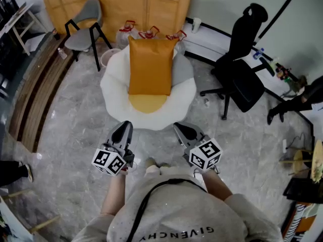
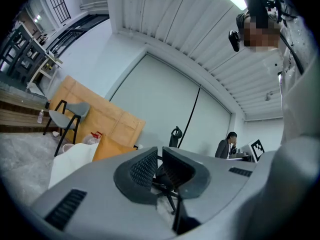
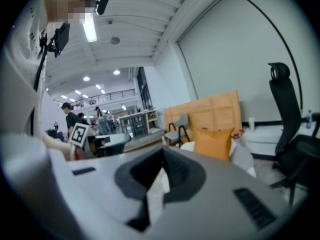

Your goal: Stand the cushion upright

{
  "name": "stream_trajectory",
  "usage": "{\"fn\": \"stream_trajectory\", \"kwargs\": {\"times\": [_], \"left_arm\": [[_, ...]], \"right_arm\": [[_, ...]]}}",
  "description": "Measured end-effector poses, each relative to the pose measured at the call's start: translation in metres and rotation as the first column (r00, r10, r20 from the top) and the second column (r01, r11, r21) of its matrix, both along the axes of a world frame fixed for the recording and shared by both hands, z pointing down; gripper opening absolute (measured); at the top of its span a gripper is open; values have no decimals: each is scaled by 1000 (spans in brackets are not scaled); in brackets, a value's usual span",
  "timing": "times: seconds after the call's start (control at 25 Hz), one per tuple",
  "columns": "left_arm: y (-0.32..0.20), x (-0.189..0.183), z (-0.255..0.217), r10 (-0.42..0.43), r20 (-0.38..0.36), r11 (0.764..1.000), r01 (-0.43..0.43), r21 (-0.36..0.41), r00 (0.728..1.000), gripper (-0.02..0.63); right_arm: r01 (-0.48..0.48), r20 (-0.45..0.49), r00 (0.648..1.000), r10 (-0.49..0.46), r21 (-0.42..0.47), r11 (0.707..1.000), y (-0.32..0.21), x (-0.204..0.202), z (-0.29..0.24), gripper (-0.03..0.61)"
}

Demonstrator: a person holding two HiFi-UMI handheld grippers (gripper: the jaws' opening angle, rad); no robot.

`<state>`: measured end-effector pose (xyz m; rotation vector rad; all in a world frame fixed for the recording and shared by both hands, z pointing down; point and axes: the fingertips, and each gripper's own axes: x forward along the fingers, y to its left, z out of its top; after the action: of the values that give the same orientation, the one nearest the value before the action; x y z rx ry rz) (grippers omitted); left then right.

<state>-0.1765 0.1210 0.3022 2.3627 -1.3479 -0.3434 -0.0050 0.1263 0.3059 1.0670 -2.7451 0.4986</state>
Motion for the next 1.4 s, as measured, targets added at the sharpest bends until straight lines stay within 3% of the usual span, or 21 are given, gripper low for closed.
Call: {"fn": "stream_trajectory", "kwargs": {"times": [0.44,0.6,1.04,1.4], "left_arm": [[5,35,3,2,-8,1000,-2,-27,1000,54],[15,48,8,19,20,999,-19,-25,1000,55],[57,57,25,10,26,998,-8,-68,1000,55],[80,54,22,-12,35,998,14,-54,999,55]], "right_arm": [[28,-11,1000,-29,-35,999,3,25,5,15],[34,-2,999,-34,-35,999,8,30,7,15],[32,-13,999,-33,-66,997,44,40,31,16],[56,-22,998,-57,-25,998,62,36,24,15]]}}
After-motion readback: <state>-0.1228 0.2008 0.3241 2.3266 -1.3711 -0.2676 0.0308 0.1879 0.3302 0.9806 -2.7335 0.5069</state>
